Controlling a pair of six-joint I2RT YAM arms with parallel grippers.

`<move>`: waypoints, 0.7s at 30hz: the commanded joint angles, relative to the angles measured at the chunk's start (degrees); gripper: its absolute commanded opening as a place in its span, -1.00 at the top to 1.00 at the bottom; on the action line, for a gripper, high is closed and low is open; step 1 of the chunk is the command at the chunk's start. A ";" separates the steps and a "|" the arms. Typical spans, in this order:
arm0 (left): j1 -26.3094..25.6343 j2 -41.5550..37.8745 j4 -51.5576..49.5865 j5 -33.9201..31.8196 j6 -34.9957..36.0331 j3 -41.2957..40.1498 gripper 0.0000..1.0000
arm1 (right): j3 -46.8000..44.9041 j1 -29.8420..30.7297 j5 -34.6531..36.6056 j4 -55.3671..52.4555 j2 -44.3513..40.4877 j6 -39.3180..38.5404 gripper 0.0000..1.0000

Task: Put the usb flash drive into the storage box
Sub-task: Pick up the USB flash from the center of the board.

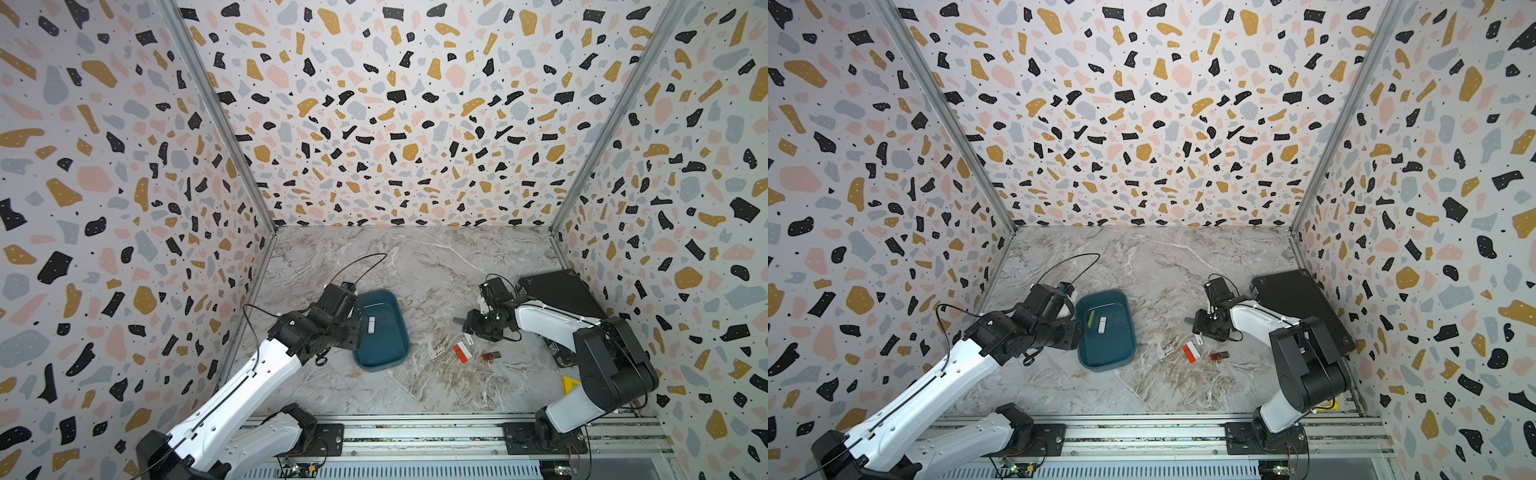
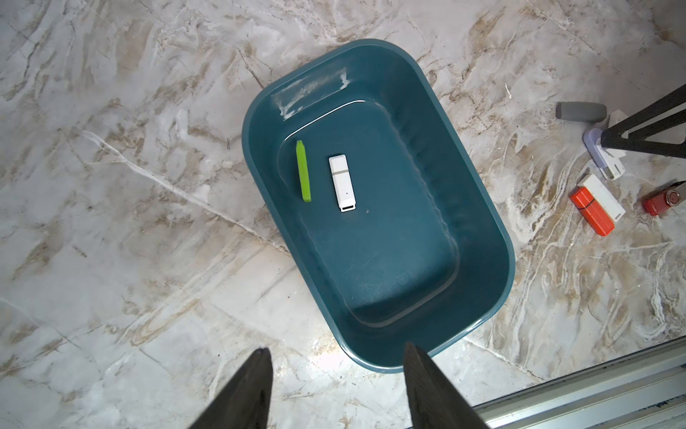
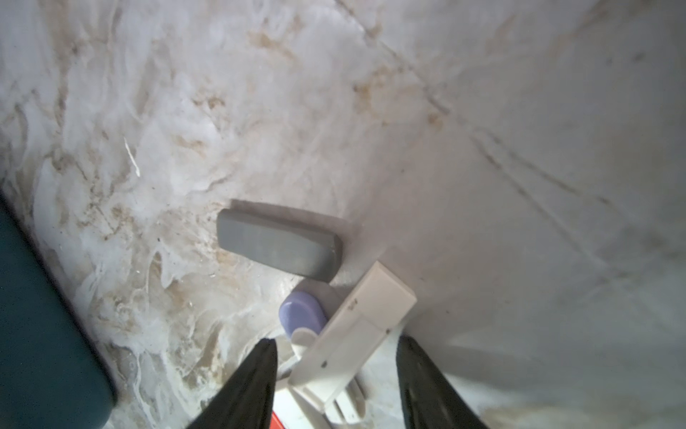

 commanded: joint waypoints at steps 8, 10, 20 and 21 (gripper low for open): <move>-0.05 -0.28 0.93 -0.89 0.77 -0.60 -0.23 | 3.14 0.59 3.01 -1.37 3.15 -0.37 0.16; -0.14 -0.19 0.94 -0.81 0.76 -0.60 -0.22 | 3.74 0.68 3.63 -1.96 3.80 -0.97 0.26; -0.32 -0.17 0.69 -1.61 0.52 -0.53 -0.22 | 4.73 0.94 4.19 -3.61 -0.16 -4.29 0.58; -0.37 -0.28 0.59 -2.00 0.38 -0.51 -0.22 | 4.58 0.96 4.03 -3.50 -1.67 -4.91 0.58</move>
